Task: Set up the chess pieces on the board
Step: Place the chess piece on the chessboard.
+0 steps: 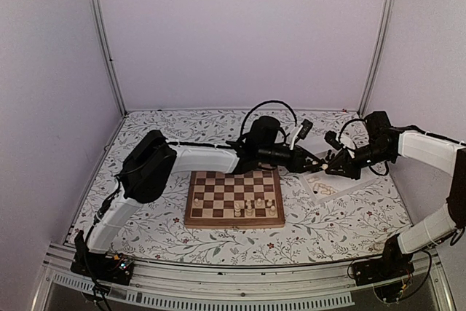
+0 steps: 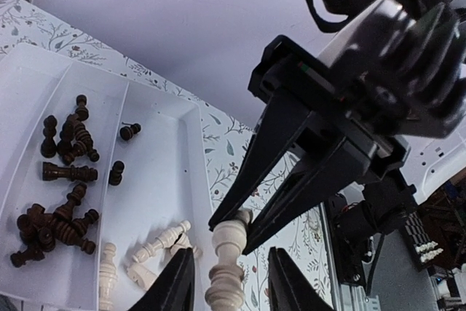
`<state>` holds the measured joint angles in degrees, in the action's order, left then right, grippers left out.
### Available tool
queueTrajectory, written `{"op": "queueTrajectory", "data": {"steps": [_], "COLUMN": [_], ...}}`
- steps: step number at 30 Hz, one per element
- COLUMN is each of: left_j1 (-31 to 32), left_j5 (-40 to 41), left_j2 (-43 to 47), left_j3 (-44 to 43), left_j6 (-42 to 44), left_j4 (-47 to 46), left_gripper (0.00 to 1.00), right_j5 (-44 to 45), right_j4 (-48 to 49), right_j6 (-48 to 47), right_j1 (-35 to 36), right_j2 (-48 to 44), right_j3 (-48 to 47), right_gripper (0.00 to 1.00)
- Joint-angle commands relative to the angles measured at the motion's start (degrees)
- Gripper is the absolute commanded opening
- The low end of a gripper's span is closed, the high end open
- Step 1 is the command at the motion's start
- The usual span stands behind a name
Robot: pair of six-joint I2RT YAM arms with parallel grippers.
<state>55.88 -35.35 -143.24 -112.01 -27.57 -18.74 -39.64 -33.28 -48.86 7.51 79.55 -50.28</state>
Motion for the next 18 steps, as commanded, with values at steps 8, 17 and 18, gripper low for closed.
{"op": "queueTrajectory", "data": {"steps": [8, 17, 18], "left_j1": [0.7, -0.8, -1.2], "left_j5": [-1.2, -1.7, -1.7], "left_j2": [-1.1, 1.4, 1.8], "left_j3": [-1.3, 1.4, 2.0], "left_j6": [0.0, -1.6, -2.2], "left_j4": [1.5, -1.4, -2.2], "left_gripper": [0.25, 0.09, 0.08], "right_j5": [-1.4, -0.5, -0.3], "right_j4": [0.3, 0.7, 0.6], "right_j6": [0.8, 1.0, 1.0], "right_j1": [0.4, 0.4, 0.4], "right_j2": [-0.9, -0.3, -0.2], "right_j3": [-0.2, 0.3, 0.4], "right_gripper": [0.12, 0.12, 0.12]}}
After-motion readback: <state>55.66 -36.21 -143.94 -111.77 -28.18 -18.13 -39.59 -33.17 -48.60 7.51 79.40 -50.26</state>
